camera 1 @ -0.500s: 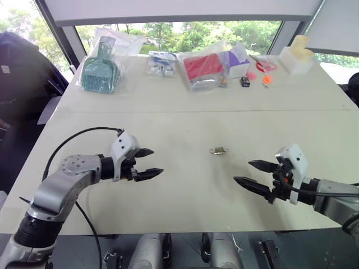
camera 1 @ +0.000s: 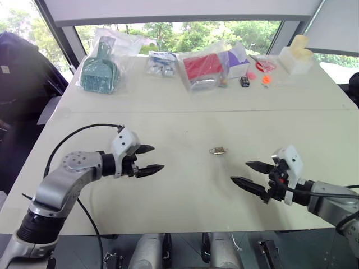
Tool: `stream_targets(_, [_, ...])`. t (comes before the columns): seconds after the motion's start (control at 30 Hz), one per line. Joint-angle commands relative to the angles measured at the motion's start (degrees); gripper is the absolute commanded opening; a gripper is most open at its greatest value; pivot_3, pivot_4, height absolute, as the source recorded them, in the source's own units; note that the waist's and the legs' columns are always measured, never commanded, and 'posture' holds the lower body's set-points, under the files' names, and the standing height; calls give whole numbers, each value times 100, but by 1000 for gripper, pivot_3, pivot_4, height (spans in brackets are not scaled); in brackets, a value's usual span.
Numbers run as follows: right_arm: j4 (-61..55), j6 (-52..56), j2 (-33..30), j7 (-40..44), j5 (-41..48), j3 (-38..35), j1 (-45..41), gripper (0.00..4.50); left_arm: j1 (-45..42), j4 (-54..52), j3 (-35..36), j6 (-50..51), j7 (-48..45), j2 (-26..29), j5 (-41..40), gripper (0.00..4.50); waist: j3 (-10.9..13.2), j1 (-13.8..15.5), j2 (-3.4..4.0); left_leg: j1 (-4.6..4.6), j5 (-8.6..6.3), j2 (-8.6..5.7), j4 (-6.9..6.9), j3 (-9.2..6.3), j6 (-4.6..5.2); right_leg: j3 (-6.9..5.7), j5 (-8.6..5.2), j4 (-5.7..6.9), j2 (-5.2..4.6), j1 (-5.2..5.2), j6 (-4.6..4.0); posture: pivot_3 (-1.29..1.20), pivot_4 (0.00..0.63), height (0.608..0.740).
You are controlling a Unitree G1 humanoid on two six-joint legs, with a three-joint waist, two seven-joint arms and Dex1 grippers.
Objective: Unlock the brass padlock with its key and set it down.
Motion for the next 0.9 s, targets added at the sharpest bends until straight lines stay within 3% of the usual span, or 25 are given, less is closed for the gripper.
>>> stream_targets(0.03, [-176,-100,46,-50,5,-4,-65,4434,-58,-14,-32,-264,345,-52,407,3812,0,2,0,0,0,0,0,0,0,0,0,0,0,0,0,0,150,735])
stream_targets(0.17, [-168,-165,78,-149,-124,86,-122,4434,-224,130,-201,-231,584,-102,752,3812,0,6,0,0,0,0,0,0,0,0,0,0,0,0,0,0,150,735])
stream_targets(0.4, [-16,162,125,-366,93,62,-625,4434,-1083,796,-218,-3,-326,-79,252,3812,0,5,0,-1,3,0,0,0,-5,0,0,3,0,-4,0,0,150,735])
stream_targets(0.53, [129,164,17,-294,69,-350,-416,4434,-2169,1750,-1038,-617,-867,-224,927,3812,0,100,-1,-1,13,-5,1,-1,10,-2,0,2,1,3,0,0,150,735])
stream_targets(0.73, [-74,60,139,-488,-73,-560,25,4434,-3920,3859,-1963,-1212,-1528,-1675,1488,3812,3,185,-7,-2,7,-9,21,1,28,-1,1,-2,-2,16,1,0,150,735])
stream_targets(0.9, [-380,-11,444,-831,-129,-617,290,4434,-4792,5934,-2375,-1876,-1783,-2934,1999,3812,4,136,-9,-4,0,-9,23,3,42,-1,0,-6,-2,15,4,0,150,735])
